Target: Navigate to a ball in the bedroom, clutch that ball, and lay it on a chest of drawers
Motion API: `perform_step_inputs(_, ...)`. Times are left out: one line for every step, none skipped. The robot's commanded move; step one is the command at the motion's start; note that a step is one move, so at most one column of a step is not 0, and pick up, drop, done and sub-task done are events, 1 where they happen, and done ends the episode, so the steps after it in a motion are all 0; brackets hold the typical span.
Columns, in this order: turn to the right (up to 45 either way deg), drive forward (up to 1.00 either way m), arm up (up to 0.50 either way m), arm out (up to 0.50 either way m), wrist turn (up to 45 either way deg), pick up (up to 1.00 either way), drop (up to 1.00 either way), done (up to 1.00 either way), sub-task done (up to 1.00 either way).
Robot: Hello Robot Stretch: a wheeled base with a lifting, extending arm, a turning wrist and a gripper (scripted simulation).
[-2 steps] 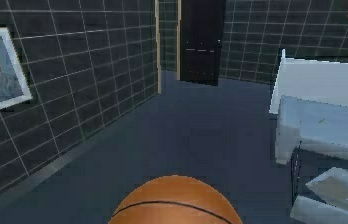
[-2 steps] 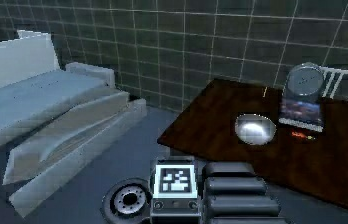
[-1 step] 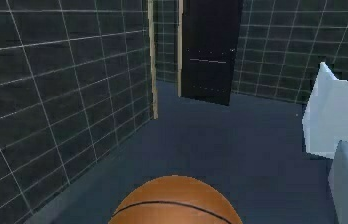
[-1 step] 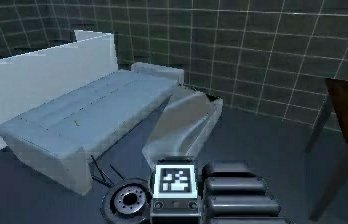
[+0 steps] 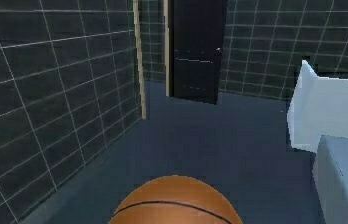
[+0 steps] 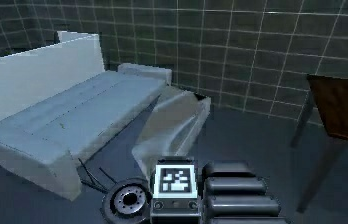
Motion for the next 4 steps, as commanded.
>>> perform_step_inputs(0.0, 1.00, 0.00, 0.00, 0.0, 0.00, 0.00, 0.00, 0.00)
perform_step_inputs(0.0, 1.00, 0.00, 0.00, 0.0, 0.00, 0.00, 0.00, 0.00)
perform_step_inputs(0.0, 0.55, 0.00, 0.00, 0.0, 0.00, 0.00, 0.00, 0.00)
perform_step_inputs(-15.0, 0.00, 0.00, 0.00, 0.0, 0.00, 0.00, 0.00, 0.00)
